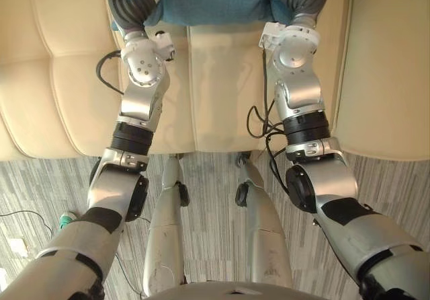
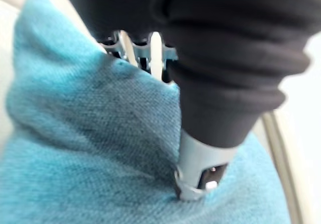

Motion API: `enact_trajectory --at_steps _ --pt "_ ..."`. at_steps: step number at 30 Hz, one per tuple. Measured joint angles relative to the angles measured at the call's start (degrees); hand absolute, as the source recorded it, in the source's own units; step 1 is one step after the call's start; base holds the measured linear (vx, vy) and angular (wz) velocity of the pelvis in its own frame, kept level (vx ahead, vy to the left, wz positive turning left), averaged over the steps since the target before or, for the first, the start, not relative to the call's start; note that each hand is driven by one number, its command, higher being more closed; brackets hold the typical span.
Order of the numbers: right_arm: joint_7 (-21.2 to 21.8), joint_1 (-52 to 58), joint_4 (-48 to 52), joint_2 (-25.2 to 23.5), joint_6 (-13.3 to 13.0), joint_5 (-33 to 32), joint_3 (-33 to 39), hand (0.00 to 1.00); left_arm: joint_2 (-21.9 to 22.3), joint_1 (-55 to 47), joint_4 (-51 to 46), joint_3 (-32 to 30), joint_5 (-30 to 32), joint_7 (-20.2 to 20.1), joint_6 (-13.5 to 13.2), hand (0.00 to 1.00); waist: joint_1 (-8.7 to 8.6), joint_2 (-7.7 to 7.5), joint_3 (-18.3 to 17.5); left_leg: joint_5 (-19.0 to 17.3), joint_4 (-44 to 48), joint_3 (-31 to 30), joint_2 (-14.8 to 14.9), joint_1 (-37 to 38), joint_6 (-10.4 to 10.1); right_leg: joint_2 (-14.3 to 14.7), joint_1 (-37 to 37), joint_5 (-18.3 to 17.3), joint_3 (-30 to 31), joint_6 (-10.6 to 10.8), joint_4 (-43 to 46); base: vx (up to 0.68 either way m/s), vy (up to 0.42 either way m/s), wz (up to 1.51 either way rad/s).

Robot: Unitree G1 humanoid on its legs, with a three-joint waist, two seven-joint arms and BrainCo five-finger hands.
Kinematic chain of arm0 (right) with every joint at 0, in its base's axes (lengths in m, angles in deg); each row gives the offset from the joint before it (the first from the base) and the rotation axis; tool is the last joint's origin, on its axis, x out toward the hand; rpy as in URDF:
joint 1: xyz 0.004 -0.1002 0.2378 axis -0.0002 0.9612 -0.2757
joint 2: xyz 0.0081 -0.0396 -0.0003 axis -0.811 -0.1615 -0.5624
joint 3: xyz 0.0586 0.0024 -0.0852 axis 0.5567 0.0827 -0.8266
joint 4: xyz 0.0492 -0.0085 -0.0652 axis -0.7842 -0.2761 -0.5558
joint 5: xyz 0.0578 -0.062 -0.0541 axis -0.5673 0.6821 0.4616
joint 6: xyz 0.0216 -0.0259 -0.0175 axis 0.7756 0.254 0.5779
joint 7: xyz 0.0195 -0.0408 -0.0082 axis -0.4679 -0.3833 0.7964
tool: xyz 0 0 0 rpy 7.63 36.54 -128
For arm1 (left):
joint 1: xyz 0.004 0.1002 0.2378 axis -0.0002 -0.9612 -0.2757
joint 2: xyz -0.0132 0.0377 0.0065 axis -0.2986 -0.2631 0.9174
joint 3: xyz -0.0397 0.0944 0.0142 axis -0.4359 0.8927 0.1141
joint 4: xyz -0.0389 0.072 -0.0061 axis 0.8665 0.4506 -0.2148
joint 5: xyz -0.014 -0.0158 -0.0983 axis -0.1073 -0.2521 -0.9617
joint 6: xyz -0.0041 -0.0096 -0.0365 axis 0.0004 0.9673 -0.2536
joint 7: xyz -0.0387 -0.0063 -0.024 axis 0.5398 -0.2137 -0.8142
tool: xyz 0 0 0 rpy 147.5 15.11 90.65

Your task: Pick up cushions and gather them together orderly.

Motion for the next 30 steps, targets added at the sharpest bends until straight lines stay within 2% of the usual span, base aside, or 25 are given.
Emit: enact_trajectory --at_steps 1,2,3,9,13,17,22,24,25,26,28,30 --pt "0.45 0.01 0.0 0.02 0.0 -0.8 -0.01 0.0 0.33 -0.97 -0.01 -0.15 -0.19 -0.09 0.0 0.0 -0.08 0.01 0.06 -1.07 0.0 0.1 0.22 0.02 0.08 0.01 -0.65 -0.13 0.22 0.0 0.63 -0.07 0.086 -0.27" --pt "0.79 -0.06 0.02 -0.01 0.01 -1.29 -0.04 0.0 0.57 -2.12 -0.01 -0.31 -0.5 -0.13 -0.09 0.0 -0.07 0.0 0.06 -3.57 -0.01 0.38 0.6 0.16 1.57 0.16 -1.54 -0.35 0.68 -0.01 1.86 -0.06 0.086 -0.27" --pt "0.79 -0.06 0.09 0.32 -0.01 -1.44 0.0 0.0 0.62 -2.6 0.0 -0.29 -0.92 -0.2 -0.19 0.0 -0.38 -0.08 0.22 -3.72 -0.02 0.98 0.42 0.04 2.05 -0.11 -2.44 -0.51 1.34 0.08 2.82 -0.06 0.074 -0.22" --pt "1.61 0.1 0.14 1.79 -0.04 -4.11 0.18 0.0 -0.3 -3.19 0.0 -1.81 -2.08 -1.06 -0.19 0.0 -0.45 -0.09 0.22 -4.17 -0.33 2.79 0.17 0.59 2.0 -0.44 -3.16 -0.55 3.07 0.15 3.52 -0.04 -0.022 -0.08" --pt "3.18 2.25 1.88 2.94 -1.27 -7.01 1.59 0.0 -4.11 -3.9 -0.2 -4.17 -3.8 -2.39 -0.18 0.0 -1.07 -0.09 0.22 -3.06 0.02 3.24 -0.03 1.01 2.54 -0.71 -3.21 -0.89 3.13 0.12 4.23 -0.02 -0.089 -0.01" --pt "4.37 7.72 4.41 4.68 -1.57 -8.72 4.08 0.0 -6.52 -8.61 -3.8 -6.96 -4.48 -2.87 -0.2 0.0 -1.15 -0.12 0.24 -2.94 0.02 3.67 -0.41 4.49 2.58 -1.08 -0.4 -2.31 3.28 -0.07 5.55 -0.02 -0.112 0.05" --pt "7.61 22.25 15.65 7.98 -1.73 -8.69 4.6 0.0 -8.53 -21.36 -14.27 -10.27 -6.23 -5.2 -1.77 0.0 -1.36 -0.24 0.29 -3.92 0.01 3.03 -0.37 10.74 1.82 -1.24 5.05 -5.32 2.91 -0.09 8.3 -0.01 -0.145 0.1" --pt "9.36 30.21 19.93 8.47 -1.76 -8.5 4.66 0.0 -8.29 -29.31 -17.33 -11.82 -7.94 -7.09 -2.24 0.0 -1.56 -0.28 0.27 -5.01 0.01 2.98 -0.47 14.07 2.5 -1.55 7.81 -6.84 2.73 -0.02 9.71 0.0 -0.11 0.11" --pt "10.78 36.91 22.08 8.23 -1.83 -8.48 4.58 0.0 -6.94 -35.48 -19.26 -12.68 -8.83 -8.5 -2.55 0.0 -1.62 -0.32 0.25 -5.53 0.01 2.92 -0.62 17.02 3.03 -1.91 10.75 -7.72 2.12 0.05 10.16 0.01 -0.086 0.13" --pt "11.5 39.1 22.56 8.07 -1.83 -8.38 4.56 0.0 -6.25 -37.56 -19.69 -12.86 -8.87 -9.04 -2.6 0.0 -1.58 -0.33 0.25 -5.65 0.01 2.85 -0.65 18.06 3.09 -1.96 11.77 -7.96 2.0 0.08 10.26 0.05 -0.089 0.15" --pt "14.71 49.67 23.42 4.82 -2.14 -7.42 4.46 0.0 -2.04 -47.97 -20.89 -13.03 -8.92 -11.94 -3.14 0.0 -1.42 -1.02 -0.22 -7.28 0.01 2.79 -0.76 23.38 3.23 -2.09 17.12 -9.79 1.67 0.12 10.11 0.07 -0.075 0.08" --pt "16.97 55.59 23.09 0.96 -2.22 -7.46 4.36 0.0 1.37 -54.32 -20.1 -12.78 -8.86 -13.98 -2.97 0.0 -1.12 -1.7 -1.41 -8.26 0.02 2.91 -0.72 26.06 3.33 -1.98 19.93 -10.52 1.69 0.11 9.67 0.07 -0.051 -0.03"
